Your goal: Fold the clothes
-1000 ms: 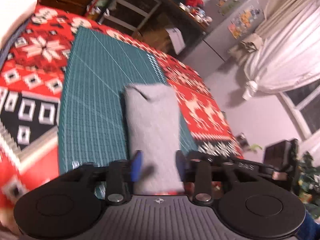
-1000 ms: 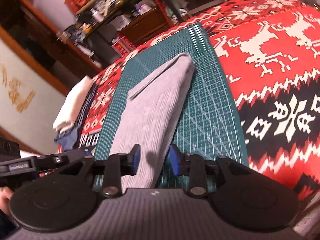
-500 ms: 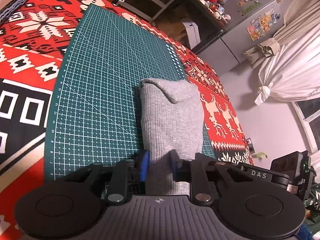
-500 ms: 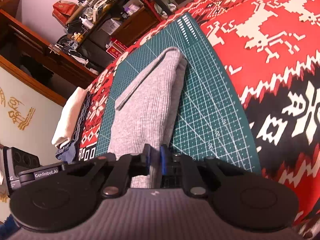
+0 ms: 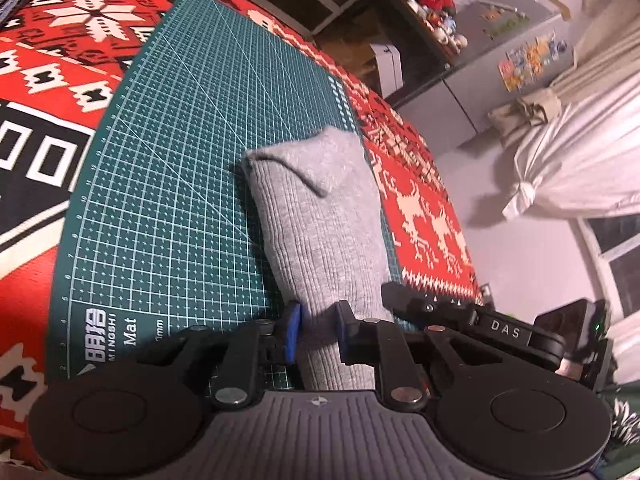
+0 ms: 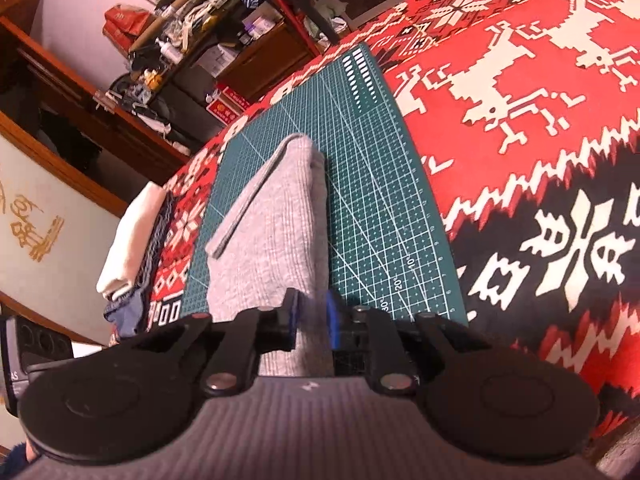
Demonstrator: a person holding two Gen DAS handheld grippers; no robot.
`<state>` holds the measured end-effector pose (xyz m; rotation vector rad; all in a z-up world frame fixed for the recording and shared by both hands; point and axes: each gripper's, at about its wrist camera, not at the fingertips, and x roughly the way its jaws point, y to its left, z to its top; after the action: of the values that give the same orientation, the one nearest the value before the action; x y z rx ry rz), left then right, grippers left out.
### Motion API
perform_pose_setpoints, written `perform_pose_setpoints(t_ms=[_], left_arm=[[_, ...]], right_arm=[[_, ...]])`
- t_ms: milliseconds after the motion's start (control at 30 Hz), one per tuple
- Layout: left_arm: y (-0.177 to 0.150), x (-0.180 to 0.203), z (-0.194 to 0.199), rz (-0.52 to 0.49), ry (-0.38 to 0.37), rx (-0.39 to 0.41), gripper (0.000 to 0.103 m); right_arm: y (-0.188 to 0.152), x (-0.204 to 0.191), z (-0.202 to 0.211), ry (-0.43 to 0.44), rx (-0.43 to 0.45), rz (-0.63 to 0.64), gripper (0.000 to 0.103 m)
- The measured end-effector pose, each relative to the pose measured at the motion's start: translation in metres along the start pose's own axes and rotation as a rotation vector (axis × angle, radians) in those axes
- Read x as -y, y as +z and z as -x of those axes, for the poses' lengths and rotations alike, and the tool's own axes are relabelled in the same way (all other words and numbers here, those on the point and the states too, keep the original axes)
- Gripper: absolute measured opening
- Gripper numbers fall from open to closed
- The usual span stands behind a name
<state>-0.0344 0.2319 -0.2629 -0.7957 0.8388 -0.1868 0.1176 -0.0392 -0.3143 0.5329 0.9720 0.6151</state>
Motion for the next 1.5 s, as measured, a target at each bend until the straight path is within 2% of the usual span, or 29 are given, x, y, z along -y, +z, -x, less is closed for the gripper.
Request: perform_pose_setpoints(t_ms=[67, 100, 133, 233, 400, 433, 467, 500, 533, 800, 900, 1100, 1133, 1167, 1233, 1367, 1500], left_arm=[[0.004, 0.0, 0.006, 0.001, -0.009, 0.023, 0.021], [0.007, 0.0, 0.008, 0.001, -0.014, 0.034, 0.025], [0.01, 0.0, 0.008, 0.0, -0.006, 0.042, 0.034], [0.021, -0.004, 0.0, 0.016, 0.018, 0.054, 0.034], [0.035, -0.014, -0.018, 0.083, 0.017, 0.054, 0.034], [0.036, -0.018, -0.02, 0.096, 0.009, 0.054, 0.032], [0.036, -0.019, -0.022, 0.102, 0.006, 0.054, 0.026], [0.037, -0.02, -0.024, 0.107, 0.004, 0.053, 0.024], [0.038, -0.019, -0.024, 0.1, 0.008, 0.06, 0.018], [0.06, -0.022, -0.027, 0.064, 0.046, 0.117, 0.015], [0.067, -0.025, -0.027, 0.063, 0.049, 0.115, 0.016], [0.055, -0.006, -0.001, -0.039, 0.062, 0.14, 0.015], [0.052, -0.001, 0.004, -0.063, 0.057, 0.142, 0.013], [0.047, 0.006, 0.006, -0.092, 0.047, 0.137, 0.006], [0.036, 0.021, 0.009, -0.162, 0.033, 0.113, 0.005], [0.014, 0.042, 0.001, -0.255, 0.019, 0.047, 0.002], [-0.004, 0.047, -0.012, -0.345, 0.103, 0.018, 0.0]], right_arm=[[0.003, 0.003, 0.002, 0.018, 0.01, -0.024, 0.021], [0.005, 0.005, 0.002, 0.021, 0.015, -0.034, 0.027], [0.008, 0.005, 0.001, 0.025, 0.018, -0.041, 0.031], [0.015, 0.007, -0.008, 0.046, 0.001, -0.067, 0.033], [0.023, 0.011, -0.03, 0.056, -0.042, -0.101, 0.033], [0.023, 0.011, -0.033, 0.057, -0.046, -0.097, 0.031], [0.024, 0.01, -0.036, 0.056, -0.051, -0.092, 0.026], [0.024, 0.009, -0.038, 0.057, -0.052, -0.09, 0.017], [0.025, 0.009, -0.039, 0.057, -0.051, -0.088, 0.014], [0.047, -0.005, -0.066, 0.043, -0.038, -0.063, 0.012], [0.052, -0.009, -0.069, 0.034, -0.049, -0.051, 0.018], [0.04, -0.035, -0.035, -0.039, 0.007, 0.157, 0.019], [0.035, -0.044, -0.029, -0.05, 0.022, 0.21, 0.018], [0.029, -0.054, -0.024, -0.059, 0.035, 0.265, 0.016], [0.018, -0.072, -0.015, -0.07, 0.053, 0.366, 0.011], [-0.008, -0.098, -0.019, -0.086, 0.007, 0.506, 0.011], [-0.026, -0.102, -0.032, -0.13, -0.057, 0.546, 0.01]])
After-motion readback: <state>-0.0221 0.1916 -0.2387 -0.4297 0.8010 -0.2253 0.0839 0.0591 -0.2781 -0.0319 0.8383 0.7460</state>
